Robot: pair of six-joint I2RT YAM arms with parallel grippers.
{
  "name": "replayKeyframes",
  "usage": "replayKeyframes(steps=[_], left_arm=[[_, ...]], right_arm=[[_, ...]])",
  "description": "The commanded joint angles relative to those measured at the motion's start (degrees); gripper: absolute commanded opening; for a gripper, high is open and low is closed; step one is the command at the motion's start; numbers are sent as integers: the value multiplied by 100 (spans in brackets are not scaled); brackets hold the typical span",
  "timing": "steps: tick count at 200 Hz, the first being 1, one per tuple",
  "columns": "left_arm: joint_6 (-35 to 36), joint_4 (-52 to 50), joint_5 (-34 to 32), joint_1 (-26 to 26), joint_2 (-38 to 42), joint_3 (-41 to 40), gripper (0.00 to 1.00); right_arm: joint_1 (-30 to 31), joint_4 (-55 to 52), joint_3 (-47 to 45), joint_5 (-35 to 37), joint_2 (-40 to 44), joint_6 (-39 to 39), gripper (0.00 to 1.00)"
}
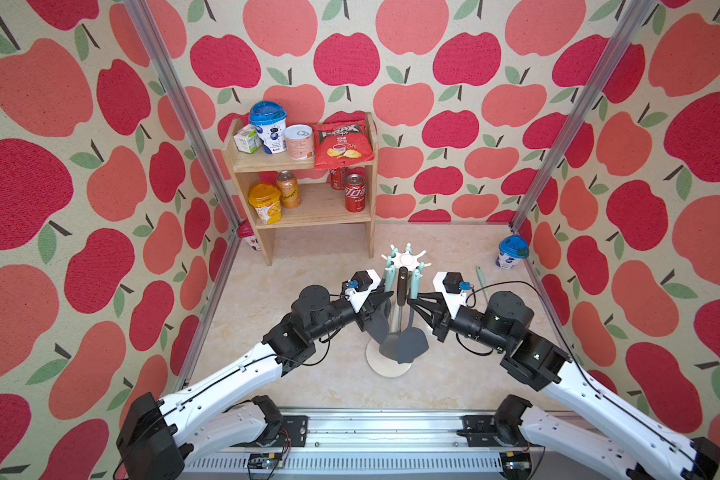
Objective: Take the spatula off the kitchen utensil rack
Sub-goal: Take off the spatula from the rack.
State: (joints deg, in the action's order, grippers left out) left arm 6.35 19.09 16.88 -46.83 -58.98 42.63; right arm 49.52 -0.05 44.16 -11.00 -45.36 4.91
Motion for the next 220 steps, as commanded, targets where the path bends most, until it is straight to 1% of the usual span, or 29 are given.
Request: replayKeyframes(steps=[1, 143, 220], left_arm=[[51, -540, -177, -12, -132, -80, 0], [60, -565, -168, -12, -166, -53, 0], [67, -565, -163, -12, -184, -53, 0]], right_arm=[[31, -72, 255, -38, 96, -89, 0], [32, -225, 194, -112, 467, -25, 0], [27, -631, 316, 64, 607, -32, 0]])
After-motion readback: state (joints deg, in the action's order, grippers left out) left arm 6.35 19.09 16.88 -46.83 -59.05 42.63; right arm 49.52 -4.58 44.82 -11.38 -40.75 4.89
